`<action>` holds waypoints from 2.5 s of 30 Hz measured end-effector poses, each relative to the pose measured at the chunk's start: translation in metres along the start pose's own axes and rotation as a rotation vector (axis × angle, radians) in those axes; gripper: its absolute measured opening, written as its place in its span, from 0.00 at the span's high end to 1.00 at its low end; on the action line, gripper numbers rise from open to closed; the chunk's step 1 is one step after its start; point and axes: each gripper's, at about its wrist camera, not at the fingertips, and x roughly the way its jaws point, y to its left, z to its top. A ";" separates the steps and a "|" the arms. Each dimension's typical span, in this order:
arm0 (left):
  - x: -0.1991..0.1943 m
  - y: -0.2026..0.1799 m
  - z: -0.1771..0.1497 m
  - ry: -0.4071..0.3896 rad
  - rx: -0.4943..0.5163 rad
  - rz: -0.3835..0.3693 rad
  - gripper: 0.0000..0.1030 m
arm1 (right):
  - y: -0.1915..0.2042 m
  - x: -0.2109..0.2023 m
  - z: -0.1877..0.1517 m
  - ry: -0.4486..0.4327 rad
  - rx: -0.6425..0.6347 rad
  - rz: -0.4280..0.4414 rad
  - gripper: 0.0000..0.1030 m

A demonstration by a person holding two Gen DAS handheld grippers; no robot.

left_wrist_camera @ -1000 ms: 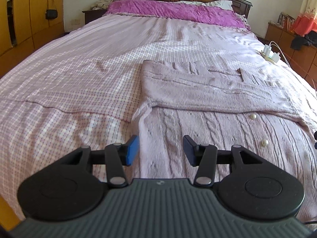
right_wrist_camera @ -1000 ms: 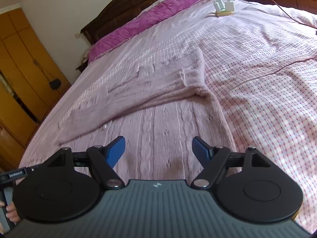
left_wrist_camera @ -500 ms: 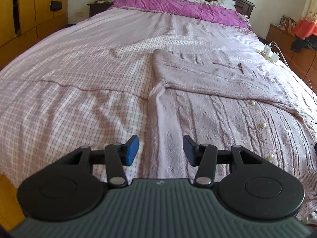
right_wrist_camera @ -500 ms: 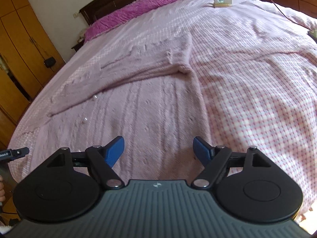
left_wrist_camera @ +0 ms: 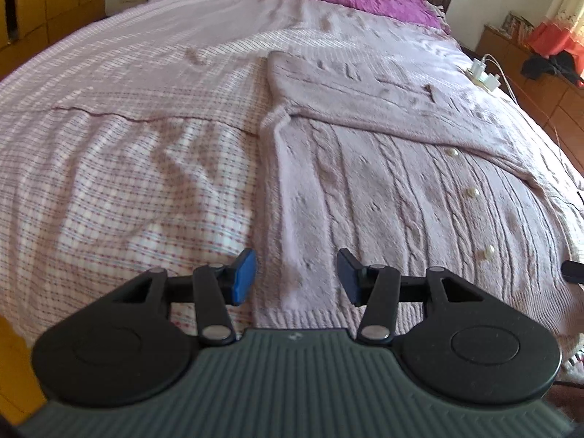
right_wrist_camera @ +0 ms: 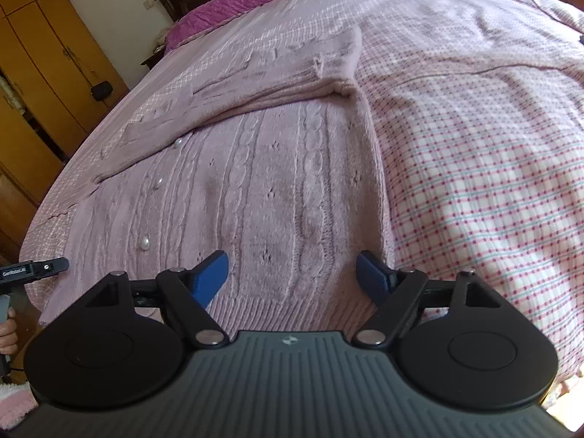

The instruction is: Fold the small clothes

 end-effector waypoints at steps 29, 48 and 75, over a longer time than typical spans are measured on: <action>0.013 0.015 -0.018 0.085 -0.063 -0.254 0.47 | -0.037 0.001 -0.001 0.026 0.107 0.189 0.11; 0.014 0.014 -0.021 0.118 -0.025 -0.230 0.47 | -0.040 0.002 -0.001 0.126 0.013 0.304 0.11; 0.037 0.005 -0.026 0.161 -0.065 -0.428 0.79 | -0.033 0.011 -0.009 0.001 -0.025 0.377 0.75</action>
